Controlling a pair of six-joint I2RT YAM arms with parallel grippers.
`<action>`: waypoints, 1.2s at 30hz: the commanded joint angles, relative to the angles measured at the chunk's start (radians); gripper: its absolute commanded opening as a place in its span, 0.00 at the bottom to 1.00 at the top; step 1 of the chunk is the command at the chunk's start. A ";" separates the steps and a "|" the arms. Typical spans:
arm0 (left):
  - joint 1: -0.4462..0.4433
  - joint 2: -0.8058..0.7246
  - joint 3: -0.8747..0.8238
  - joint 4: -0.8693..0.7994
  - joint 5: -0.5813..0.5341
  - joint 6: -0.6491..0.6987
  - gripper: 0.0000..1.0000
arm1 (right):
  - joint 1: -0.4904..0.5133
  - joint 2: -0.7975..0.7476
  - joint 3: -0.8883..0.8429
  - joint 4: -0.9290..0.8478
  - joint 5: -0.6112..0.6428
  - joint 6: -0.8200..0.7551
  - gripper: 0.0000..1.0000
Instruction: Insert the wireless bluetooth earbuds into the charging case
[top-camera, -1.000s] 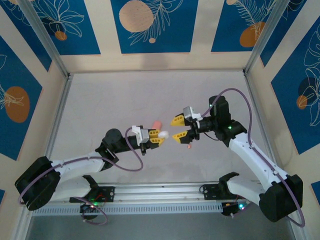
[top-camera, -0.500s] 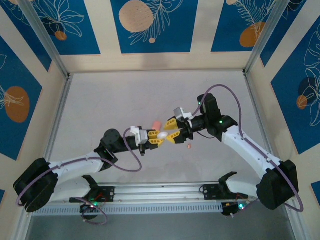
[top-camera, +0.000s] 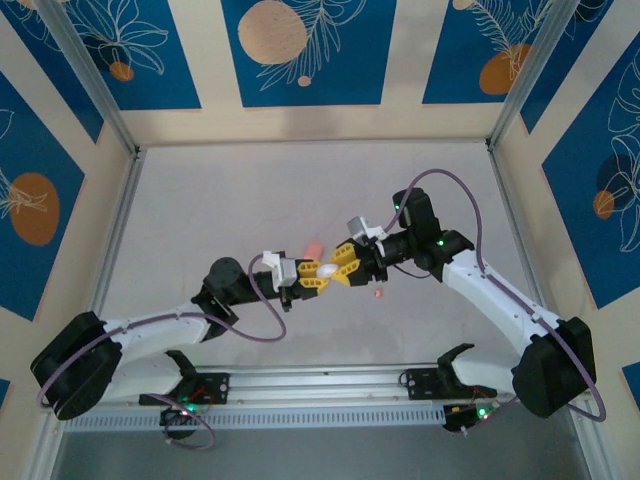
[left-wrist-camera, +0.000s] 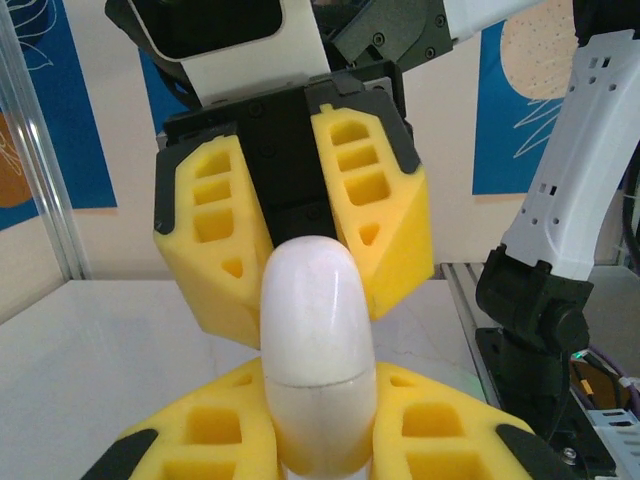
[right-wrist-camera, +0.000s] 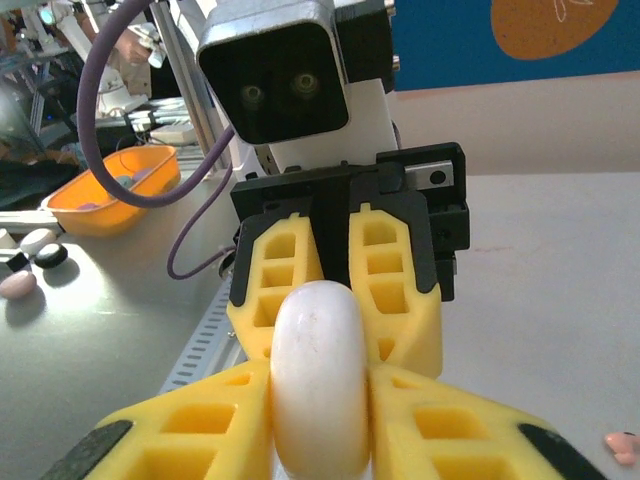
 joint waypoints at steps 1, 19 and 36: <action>-0.007 -0.011 0.022 0.070 0.012 -0.023 0.17 | 0.005 0.012 0.012 -0.025 -0.036 -0.031 0.21; -0.008 -0.187 -0.029 -0.220 -0.357 0.117 0.74 | -0.087 0.097 0.076 -0.092 0.054 0.104 0.10; -0.007 -0.232 -0.039 -0.401 -0.782 0.162 0.79 | -0.237 0.437 0.272 -0.383 0.348 0.435 0.10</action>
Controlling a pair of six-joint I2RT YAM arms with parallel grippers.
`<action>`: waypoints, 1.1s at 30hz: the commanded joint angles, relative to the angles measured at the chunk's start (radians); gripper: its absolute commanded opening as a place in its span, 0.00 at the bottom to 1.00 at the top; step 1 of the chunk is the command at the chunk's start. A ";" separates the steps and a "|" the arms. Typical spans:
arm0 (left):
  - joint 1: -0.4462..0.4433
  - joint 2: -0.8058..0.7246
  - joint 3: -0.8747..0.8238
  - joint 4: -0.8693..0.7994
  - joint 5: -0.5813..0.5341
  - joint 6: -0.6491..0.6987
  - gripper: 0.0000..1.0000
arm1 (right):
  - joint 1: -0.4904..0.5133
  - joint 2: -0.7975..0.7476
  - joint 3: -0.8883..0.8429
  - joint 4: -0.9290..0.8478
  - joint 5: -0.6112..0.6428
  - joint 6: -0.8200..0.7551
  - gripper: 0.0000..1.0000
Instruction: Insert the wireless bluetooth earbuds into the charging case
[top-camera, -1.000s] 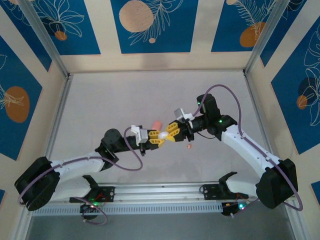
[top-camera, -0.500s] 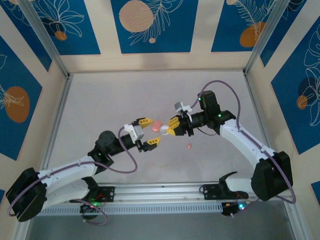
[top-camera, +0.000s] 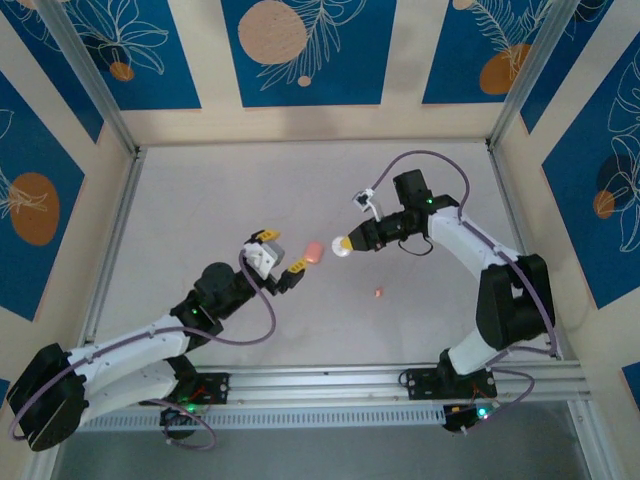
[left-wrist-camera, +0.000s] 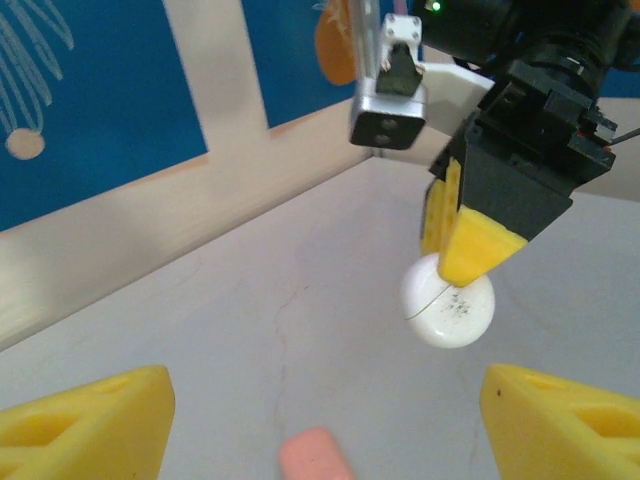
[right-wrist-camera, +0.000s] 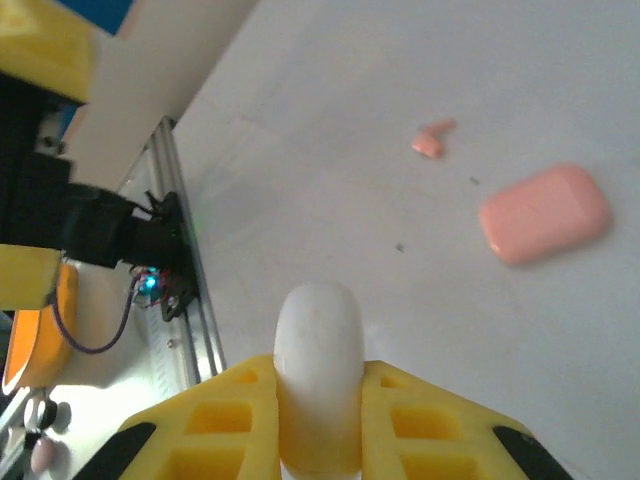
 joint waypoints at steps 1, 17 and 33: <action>-0.006 0.006 -0.001 -0.026 -0.093 0.027 0.79 | -0.044 0.069 0.063 -0.086 0.025 0.073 0.10; 0.000 0.178 0.283 -0.416 -0.171 -0.051 0.81 | -0.125 0.427 0.373 -0.342 0.168 0.032 0.11; 0.062 0.462 0.643 -0.823 -0.002 -0.225 0.73 | -0.134 0.572 0.449 -0.408 0.241 -0.001 0.12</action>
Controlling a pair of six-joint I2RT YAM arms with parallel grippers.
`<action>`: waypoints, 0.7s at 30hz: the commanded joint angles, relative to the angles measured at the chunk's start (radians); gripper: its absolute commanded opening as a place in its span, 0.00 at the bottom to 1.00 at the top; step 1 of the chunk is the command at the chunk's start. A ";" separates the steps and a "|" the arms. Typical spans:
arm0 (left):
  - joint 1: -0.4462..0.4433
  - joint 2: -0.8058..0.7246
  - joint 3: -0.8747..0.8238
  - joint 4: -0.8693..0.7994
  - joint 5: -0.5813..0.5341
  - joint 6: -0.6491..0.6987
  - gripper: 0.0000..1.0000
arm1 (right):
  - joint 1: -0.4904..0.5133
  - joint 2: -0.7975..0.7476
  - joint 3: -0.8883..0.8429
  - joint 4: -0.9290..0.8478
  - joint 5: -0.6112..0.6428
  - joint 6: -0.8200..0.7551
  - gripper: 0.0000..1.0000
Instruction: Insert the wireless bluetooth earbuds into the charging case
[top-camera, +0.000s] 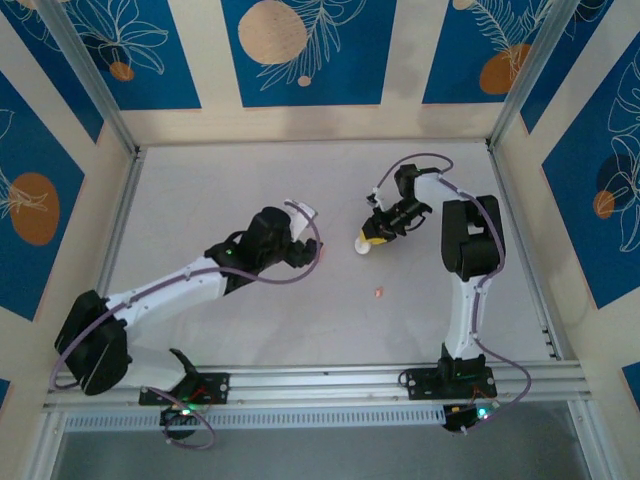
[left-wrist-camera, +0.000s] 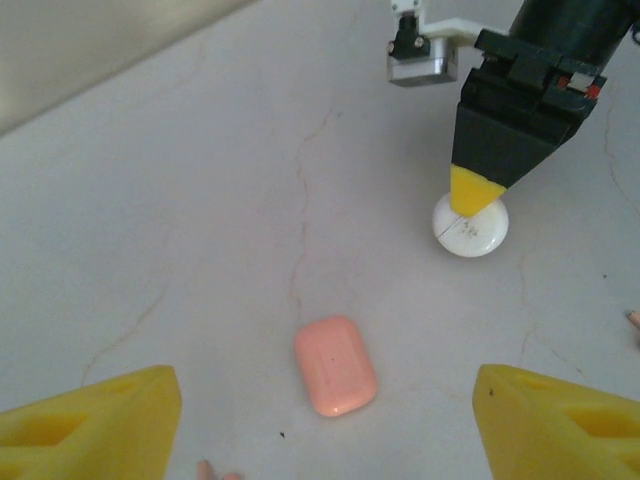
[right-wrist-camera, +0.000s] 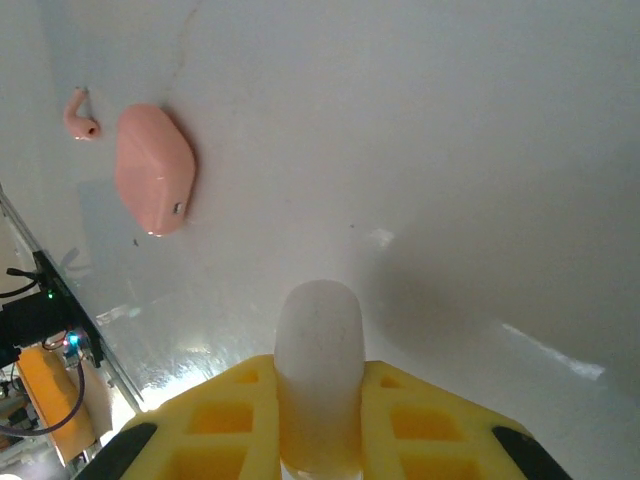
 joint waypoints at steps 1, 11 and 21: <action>0.019 0.058 0.073 -0.115 0.074 -0.088 0.73 | -0.010 0.023 0.040 -0.060 0.005 -0.039 0.12; 0.036 0.260 0.252 -0.299 0.129 -0.252 0.68 | -0.048 0.042 0.078 -0.143 0.075 -0.092 0.19; 0.052 0.432 0.458 -0.520 0.179 -0.293 0.66 | -0.078 0.052 0.164 -0.164 0.116 -0.105 0.26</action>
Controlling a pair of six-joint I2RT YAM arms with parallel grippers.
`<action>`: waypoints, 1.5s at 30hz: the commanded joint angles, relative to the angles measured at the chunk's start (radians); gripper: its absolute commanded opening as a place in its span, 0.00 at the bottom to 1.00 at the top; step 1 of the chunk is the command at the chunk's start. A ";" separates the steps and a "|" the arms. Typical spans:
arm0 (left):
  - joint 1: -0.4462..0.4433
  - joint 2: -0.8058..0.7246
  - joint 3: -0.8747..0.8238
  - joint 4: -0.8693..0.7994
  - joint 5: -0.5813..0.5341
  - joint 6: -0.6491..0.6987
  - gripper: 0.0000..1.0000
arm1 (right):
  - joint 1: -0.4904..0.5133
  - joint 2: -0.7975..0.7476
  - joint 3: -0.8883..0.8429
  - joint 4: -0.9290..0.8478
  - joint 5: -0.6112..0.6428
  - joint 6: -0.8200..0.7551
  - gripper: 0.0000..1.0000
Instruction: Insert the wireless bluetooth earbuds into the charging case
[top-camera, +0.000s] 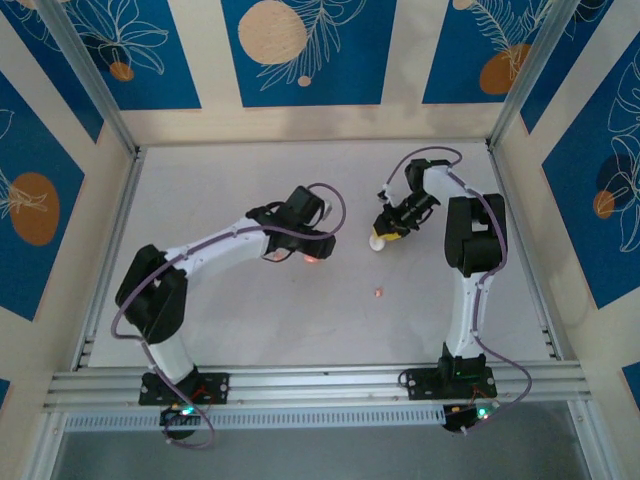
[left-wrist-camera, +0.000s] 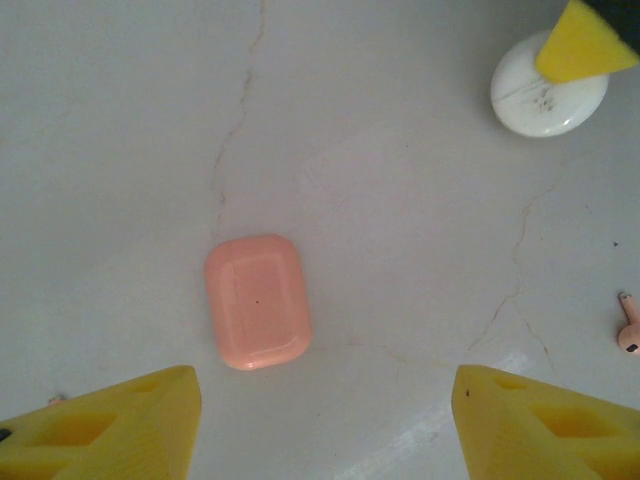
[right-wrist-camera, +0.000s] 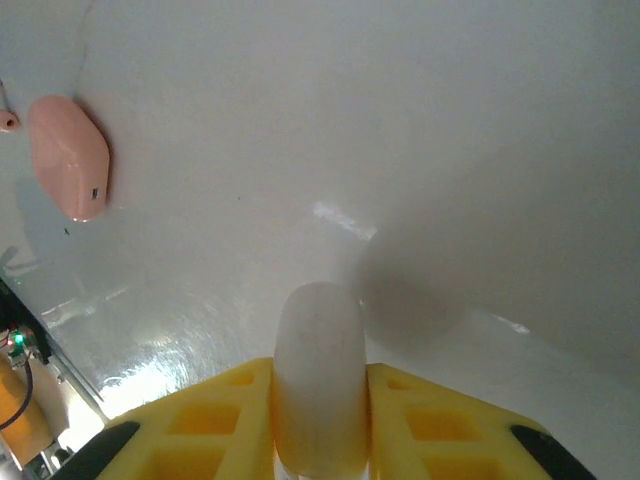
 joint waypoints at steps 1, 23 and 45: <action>0.020 0.056 0.089 -0.137 0.036 -0.028 0.66 | -0.019 0.014 0.057 -0.033 0.003 -0.020 0.27; 0.077 0.299 0.351 -0.366 0.090 0.029 0.61 | -0.066 -0.092 0.033 0.036 0.080 0.043 0.42; 0.077 0.508 0.547 -0.503 0.007 0.064 0.61 | 0.015 -0.268 -0.068 0.127 0.010 0.095 0.44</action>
